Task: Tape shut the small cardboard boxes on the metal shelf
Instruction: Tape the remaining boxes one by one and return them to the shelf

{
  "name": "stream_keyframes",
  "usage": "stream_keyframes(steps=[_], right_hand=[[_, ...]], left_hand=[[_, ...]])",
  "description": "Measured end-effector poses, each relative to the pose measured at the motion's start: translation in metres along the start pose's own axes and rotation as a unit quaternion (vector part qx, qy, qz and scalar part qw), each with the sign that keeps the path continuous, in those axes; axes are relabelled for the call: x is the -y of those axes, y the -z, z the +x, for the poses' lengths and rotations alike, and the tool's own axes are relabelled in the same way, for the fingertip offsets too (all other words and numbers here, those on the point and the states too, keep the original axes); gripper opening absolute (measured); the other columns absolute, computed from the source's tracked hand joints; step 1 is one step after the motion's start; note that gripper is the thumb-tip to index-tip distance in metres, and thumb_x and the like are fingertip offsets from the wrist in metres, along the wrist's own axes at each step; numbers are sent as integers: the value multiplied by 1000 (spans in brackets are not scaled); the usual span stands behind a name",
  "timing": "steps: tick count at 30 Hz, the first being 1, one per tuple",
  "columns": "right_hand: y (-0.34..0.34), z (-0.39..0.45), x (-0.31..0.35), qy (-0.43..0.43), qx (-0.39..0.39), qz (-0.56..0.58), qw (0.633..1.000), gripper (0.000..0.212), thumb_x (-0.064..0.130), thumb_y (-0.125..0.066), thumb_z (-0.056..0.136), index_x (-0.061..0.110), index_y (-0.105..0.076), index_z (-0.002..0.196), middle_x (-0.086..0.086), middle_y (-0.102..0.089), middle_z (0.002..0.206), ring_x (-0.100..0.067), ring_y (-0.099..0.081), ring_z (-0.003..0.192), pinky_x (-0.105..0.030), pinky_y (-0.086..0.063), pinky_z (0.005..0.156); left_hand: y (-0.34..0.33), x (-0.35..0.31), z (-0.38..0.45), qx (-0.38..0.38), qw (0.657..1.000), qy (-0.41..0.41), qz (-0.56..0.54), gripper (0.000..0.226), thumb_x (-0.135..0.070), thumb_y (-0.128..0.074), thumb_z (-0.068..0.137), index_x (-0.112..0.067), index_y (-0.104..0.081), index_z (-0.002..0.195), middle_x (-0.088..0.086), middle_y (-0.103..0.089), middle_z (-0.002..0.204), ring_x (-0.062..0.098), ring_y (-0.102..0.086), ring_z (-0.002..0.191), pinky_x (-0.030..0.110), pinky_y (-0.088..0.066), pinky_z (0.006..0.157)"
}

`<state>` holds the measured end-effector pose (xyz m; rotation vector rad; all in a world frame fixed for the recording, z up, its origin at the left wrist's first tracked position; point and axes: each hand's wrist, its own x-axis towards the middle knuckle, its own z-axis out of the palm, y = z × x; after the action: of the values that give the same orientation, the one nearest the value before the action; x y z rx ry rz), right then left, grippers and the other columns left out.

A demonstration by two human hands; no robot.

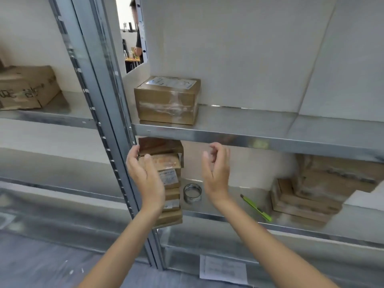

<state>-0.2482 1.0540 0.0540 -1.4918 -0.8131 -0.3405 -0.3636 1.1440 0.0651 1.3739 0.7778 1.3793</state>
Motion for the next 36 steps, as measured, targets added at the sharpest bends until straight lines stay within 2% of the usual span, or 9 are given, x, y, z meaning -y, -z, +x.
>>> stream_keyframes(steps=[7,10,12,14,18,22,28,33,36], right_hand=[[-49,-20,-36,-307,168,-8,937,39,48,-43,98,22,-53,124,3,-55,123,-13,-53,112,-28,-41,91],[-69,-25,-32,-355,200,48,912,38,53,-33,99,29,-60,112,6,-65,112,-13,-59,108,-32,-46,92],[-77,-30,-27,-361,204,58,908,46,55,-31,99,26,-62,117,4,-67,115,-14,-59,110,-36,-47,97],[-80,-34,-23,-366,195,62,908,51,55,-31,99,23,-60,126,2,-66,120,-15,-58,113,-34,-46,99],[-59,-46,-7,-325,156,93,928,40,53,-36,98,33,-62,121,13,-70,108,-3,-63,104,-15,-49,81],[-7,-50,-9,-298,121,79,944,38,53,-37,98,35,-64,118,12,-67,114,-5,-60,110,-28,-50,93],[82,-53,-45,-390,24,25,920,32,42,-39,102,31,-68,100,18,-70,98,8,-62,93,-3,-44,71],[118,-59,-100,-496,-9,-11,868,31,45,-42,100,29,-65,85,10,-68,90,-1,-60,85,-25,-42,74],[127,-57,-132,-541,10,0,841,28,44,-45,99,29,-63,83,11,-68,86,-4,-62,84,-25,-45,72]], left_hand=[[25,60,29,18,980,144,136,43,-32,-38,103,-17,-39,144,4,-38,148,20,-35,138,45,-31,116],[24,68,35,64,967,225,103,46,-39,-27,103,-17,-52,134,7,-59,131,24,-54,123,50,-42,108],[22,65,32,66,962,249,92,46,-43,-26,102,-23,-59,126,2,-65,120,21,-59,115,47,-45,104],[22,61,28,53,964,248,77,43,-41,-26,103,-24,-62,120,0,-67,113,19,-61,110,43,-48,101],[23,47,12,40,973,225,30,41,-38,-28,103,-24,-64,119,-6,-69,109,12,-62,106,31,-50,91],[12,41,-21,108,962,249,4,43,-42,-27,103,-27,-65,118,-14,-71,103,-3,-63,96,14,-44,73],[-47,72,-68,282,898,339,5,43,-46,-25,104,-35,-66,102,-11,-69,109,5,-58,105,28,-38,93],[-92,117,-92,384,819,425,0,47,-47,-21,105,-32,-64,99,-11,-74,95,7,-62,98,31,-38,95],[-116,141,-92,390,798,459,-16,47,-42,-16,106,-30,-61,99,-3,-70,111,9,-61,101,32,-41,95]])
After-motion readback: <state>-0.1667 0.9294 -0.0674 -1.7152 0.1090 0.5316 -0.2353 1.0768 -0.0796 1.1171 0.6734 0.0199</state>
